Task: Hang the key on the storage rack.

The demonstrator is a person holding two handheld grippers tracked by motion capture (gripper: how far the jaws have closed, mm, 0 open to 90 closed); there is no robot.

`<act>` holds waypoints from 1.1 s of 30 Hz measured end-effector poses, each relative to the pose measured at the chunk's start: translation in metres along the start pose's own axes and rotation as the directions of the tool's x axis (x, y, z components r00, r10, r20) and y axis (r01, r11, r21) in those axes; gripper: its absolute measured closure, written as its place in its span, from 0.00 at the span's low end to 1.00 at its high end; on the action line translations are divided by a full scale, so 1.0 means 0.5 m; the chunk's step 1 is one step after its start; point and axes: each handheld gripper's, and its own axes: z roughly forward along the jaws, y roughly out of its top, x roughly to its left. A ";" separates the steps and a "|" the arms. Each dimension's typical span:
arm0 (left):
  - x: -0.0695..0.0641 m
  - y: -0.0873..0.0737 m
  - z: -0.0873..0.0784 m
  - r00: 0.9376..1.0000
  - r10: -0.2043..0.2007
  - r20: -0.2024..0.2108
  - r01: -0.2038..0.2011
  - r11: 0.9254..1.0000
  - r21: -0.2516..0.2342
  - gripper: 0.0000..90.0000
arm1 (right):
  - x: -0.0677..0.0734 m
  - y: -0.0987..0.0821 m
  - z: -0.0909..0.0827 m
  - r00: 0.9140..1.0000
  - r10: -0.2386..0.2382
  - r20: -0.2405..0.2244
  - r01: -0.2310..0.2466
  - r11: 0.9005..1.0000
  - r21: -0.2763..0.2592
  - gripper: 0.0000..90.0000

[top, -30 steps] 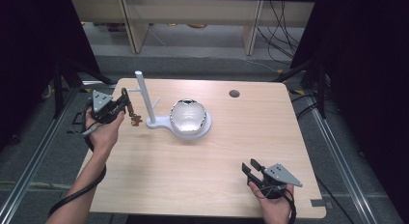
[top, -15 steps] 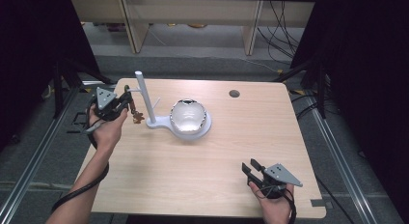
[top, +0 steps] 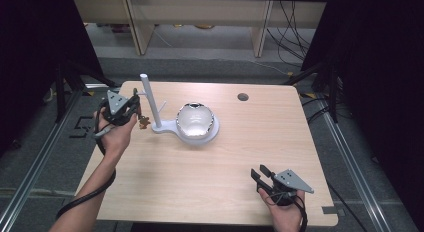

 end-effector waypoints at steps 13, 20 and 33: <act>-0.019 -0.038 -0.004 0.996 0.006 0.088 -0.008 1.000 0.026 0.68 | 0.004 0.000 -0.008 0.998 0.055 0.013 -0.055 0.998 0.016 0.66; -0.007 -0.122 -0.064 0.988 -0.078 0.134 0.076 0.997 0.019 0.47 | -0.013 -0.001 -0.008 1.000 0.021 0.021 -0.021 1.000 -0.001 0.64; -0.011 -0.283 -0.145 0.988 -0.084 0.130 0.084 0.996 0.002 0.39 | -0.020 -0.008 0.000 0.999 0.009 0.045 -0.009 1.000 0.005 0.61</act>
